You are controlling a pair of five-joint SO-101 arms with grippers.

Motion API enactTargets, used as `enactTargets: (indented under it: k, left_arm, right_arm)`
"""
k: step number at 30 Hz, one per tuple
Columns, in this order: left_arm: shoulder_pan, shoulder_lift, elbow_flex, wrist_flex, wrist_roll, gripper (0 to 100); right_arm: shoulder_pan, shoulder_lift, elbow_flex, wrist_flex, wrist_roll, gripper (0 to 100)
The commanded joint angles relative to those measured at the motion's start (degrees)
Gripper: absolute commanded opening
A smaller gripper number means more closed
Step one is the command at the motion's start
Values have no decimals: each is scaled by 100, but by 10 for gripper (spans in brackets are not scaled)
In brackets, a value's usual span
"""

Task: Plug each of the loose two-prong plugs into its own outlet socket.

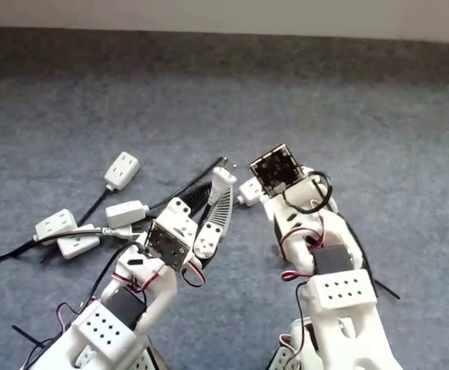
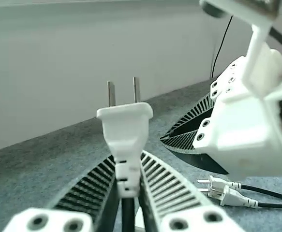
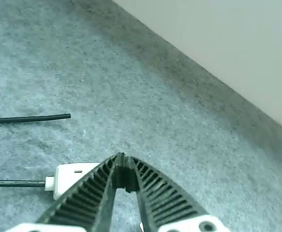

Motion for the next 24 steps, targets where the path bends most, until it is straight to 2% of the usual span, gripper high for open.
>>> enactTargets:
  k: [1,6,10,13,19,24]
  left_arm:
    - [22,-75,13,-88,26,6]
    - [4,-75,136,519,18,6]
    - [-48,-75,127,1477,0,6]
    - [-382,-75,127,1952,0,7]
    - [-1042,-75,84,3253,-18,8]
    - [-1077,-75,-585,5240,-1055,8]
  right_arm:
    - [189,-66,-66,-189,18,7]
    - [189,-48,374,-303,0,7]
    - [268,-48,1270,-1534,-501,7]
    - [356,-48,1824,-2440,-1037,7]
    - [347,-48,2431,-3134,-1389,7]
    - [338,-48,2712,-3451,-1477,7]
